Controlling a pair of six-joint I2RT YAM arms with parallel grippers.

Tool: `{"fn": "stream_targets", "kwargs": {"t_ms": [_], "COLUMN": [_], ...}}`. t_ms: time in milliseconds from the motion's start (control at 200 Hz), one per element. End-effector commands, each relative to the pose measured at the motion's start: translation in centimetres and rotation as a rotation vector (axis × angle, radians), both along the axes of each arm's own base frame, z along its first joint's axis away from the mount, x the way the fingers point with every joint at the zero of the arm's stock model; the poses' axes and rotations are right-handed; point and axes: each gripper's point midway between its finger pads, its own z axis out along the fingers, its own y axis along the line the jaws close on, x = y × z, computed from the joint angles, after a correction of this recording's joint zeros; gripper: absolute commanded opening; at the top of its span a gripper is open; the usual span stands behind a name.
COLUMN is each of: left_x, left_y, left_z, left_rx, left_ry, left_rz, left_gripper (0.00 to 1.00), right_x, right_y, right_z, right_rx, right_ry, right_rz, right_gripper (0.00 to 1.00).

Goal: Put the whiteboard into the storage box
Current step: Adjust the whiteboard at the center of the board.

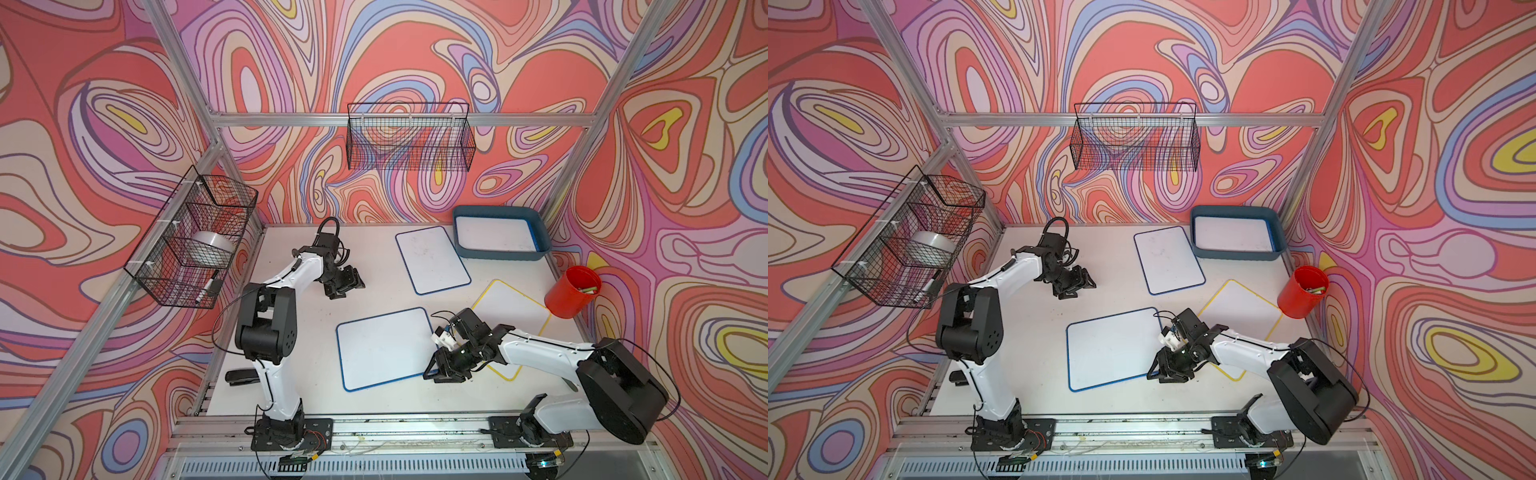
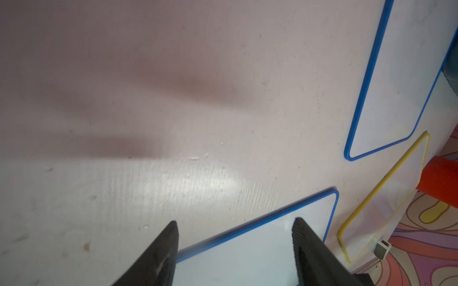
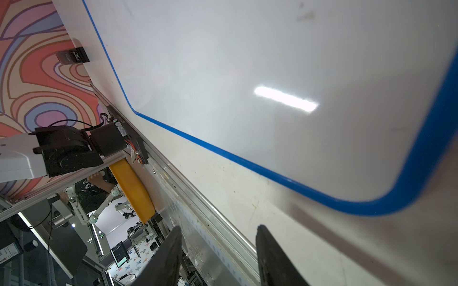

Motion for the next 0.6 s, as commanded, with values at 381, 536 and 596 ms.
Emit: {"fn": "stream_targets", "kwargs": {"t_ms": [381,536,596], "left_x": [-7.5,-12.2,-14.1], "left_y": [0.3,0.9,1.0], "left_z": [-5.9,-6.2,-6.1], "left_rx": [0.028,0.043,0.047], "left_ry": [0.168,0.204,0.213], "left_rz": [-0.004,0.014,0.021], "left_gripper": [0.68,0.68,0.68], "right_x": [6.7,9.6,10.8], "right_y": [2.1,4.3,5.1], "right_z": [-3.3,-4.0,-4.5], "right_rx": [-0.087,-0.072,-0.072], "right_ry": [-0.147,-0.169,-0.163], "right_rz": [-0.096,-0.108,-0.117], "right_gripper": [0.51,0.51,0.51]}}
